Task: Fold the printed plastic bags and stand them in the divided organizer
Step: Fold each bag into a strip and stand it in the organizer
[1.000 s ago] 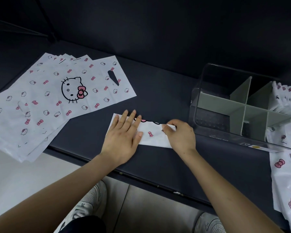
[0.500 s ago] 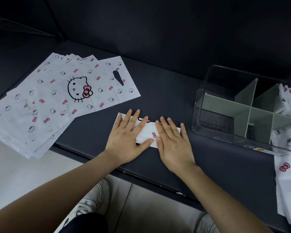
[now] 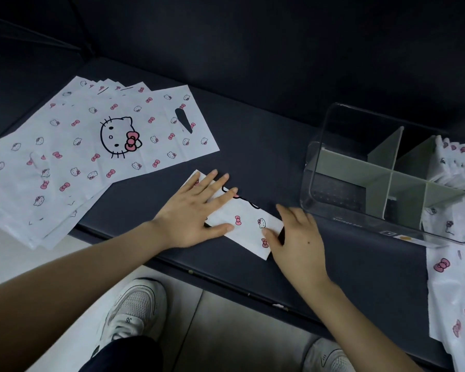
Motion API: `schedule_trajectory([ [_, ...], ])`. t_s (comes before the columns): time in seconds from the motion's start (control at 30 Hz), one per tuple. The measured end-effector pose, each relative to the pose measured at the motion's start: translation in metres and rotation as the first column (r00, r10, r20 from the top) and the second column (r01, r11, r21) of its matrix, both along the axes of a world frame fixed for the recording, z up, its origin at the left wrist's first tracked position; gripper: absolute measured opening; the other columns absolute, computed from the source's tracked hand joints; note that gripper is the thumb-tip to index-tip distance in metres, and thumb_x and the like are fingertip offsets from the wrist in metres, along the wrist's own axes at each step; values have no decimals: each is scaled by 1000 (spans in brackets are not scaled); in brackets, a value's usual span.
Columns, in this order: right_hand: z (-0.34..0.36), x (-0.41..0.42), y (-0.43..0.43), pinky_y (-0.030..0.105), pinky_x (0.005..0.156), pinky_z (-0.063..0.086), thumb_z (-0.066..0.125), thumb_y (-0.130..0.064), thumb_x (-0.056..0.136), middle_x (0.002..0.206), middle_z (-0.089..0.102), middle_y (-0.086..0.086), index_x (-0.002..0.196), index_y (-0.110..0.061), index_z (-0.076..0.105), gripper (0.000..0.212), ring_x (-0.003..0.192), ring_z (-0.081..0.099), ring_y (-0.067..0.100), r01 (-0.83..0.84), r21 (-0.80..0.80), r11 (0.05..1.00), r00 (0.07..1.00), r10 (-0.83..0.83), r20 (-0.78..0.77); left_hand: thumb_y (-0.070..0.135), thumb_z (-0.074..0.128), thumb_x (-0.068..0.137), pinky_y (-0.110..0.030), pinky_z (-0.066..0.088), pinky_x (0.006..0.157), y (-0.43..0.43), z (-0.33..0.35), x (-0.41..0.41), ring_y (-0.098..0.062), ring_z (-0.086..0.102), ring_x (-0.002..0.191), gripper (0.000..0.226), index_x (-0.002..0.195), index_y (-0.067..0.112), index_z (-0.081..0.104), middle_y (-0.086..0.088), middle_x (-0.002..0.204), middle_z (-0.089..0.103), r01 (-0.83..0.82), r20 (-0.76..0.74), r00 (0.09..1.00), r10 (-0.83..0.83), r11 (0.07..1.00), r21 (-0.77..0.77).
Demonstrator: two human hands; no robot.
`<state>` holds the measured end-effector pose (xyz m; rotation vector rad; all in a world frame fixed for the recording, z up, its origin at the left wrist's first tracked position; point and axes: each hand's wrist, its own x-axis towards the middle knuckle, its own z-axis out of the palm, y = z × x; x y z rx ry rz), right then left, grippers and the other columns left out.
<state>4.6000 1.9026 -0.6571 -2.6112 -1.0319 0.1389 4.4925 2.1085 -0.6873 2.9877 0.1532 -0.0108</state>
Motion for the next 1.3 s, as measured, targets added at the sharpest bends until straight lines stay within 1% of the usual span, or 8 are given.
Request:
schedule_trajectory([
  [0.13,14,5,12,28,72,40,67,-30,84,103,63,-1,115,-19,59,34,97,59,20,70,-126,990,940,-107,-323,71,12,92,-44,3,118,8,-1,2,-25,8,148,78,151,21,23,-9,158,18,120,-14,993,-120,993,15],
  [0.43,24,-4,11,30,65,48,65,-14,79,76,66,-3,75,-19,59,9,70,61,17,103,-15,995,883,-99,-459,69,18,93,-43,2,118,15,0,6,-24,5,148,76,151,21,21,-6,159,14,215,2,977,-215,977,4],
  [0.63,30,-5,8,23,46,49,66,9,79,72,72,5,81,-8,60,18,54,65,13,420,143,896,529,-114,-841,67,27,94,-44,7,118,12,3,5,-25,8,148,73,150,21,25,-8,158,20,194,80,978,-192,981,-27],
  [0.8,31,-13,5,20,44,49,66,13,79,74,70,10,85,-2,61,17,54,67,13,581,109,806,347,-124,-930,43,61,86,-41,28,115,-30,12,-21,-18,34,140,58,135,13,54,-4,147,44,183,306,950,-61,903,-388],
  [1.03,40,-12,8,18,48,51,66,10,80,81,70,12,96,0,63,19,57,69,12,731,-65,679,-6,-90,-996,53,36,98,-29,24,116,-53,-3,-25,-11,38,136,52,138,21,50,3,142,50,85,239,971,3,930,-359],
  [1.1,49,-9,9,19,48,52,68,1,83,81,70,13,100,-2,61,19,56,69,14,724,-17,690,26,-51,-998,51,27,101,-26,24,116,-54,-3,-24,-10,39,135,53,135,20,54,5,139,53,47,241,968,66,898,-437],
  [1.17,56,-1,9,21,48,51,67,-22,87,83,72,8,100,-11,64,18,58,68,13,644,72,762,199,-76,-977,56,20,99,-23,31,111,-58,2,-22,-11,45,132,64,123,16,64,5,130,62,-85,139,969,202,808,-583],
  [1.3,56,11,12,19,52,47,64,-36,87,106,68,-10,113,-28,60,26,70,67,7,462,229,857,461,-11,-887,65,28,89,-11,39,75,-59,19,-19,4,55,77,60,76,17,62,6,76,59,-371,-177,877,447,395,-841],
])
